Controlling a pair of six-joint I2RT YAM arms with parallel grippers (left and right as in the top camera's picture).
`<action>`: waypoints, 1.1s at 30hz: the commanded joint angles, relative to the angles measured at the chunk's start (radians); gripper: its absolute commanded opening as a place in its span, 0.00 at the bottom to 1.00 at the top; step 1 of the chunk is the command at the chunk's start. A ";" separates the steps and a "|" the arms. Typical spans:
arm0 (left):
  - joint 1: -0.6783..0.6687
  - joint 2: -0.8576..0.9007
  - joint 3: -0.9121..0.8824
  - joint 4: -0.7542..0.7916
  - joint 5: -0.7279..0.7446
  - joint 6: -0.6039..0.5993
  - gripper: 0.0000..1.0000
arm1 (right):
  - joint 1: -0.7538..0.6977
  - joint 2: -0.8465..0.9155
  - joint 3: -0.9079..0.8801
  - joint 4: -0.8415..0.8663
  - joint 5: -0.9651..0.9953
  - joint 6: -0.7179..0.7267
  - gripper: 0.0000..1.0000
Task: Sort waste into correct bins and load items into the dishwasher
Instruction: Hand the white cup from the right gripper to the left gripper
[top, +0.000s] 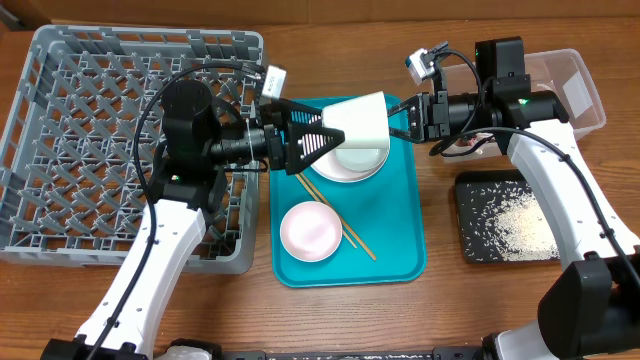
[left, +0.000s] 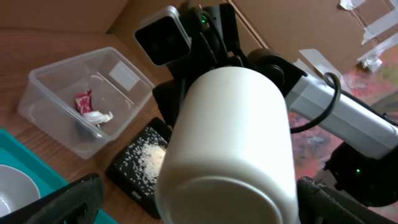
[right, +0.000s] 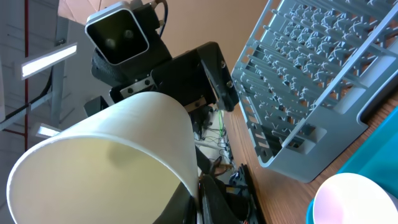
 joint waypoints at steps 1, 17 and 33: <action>-0.004 0.013 0.016 0.002 -0.047 0.032 1.00 | 0.000 -0.032 0.026 0.005 -0.035 -0.001 0.04; -0.104 0.012 0.016 0.137 -0.001 -0.067 0.83 | 0.000 -0.032 0.026 0.005 -0.034 -0.001 0.04; -0.105 0.012 0.016 0.141 -0.008 -0.070 0.78 | 0.089 -0.032 0.026 0.005 0.031 -0.001 0.04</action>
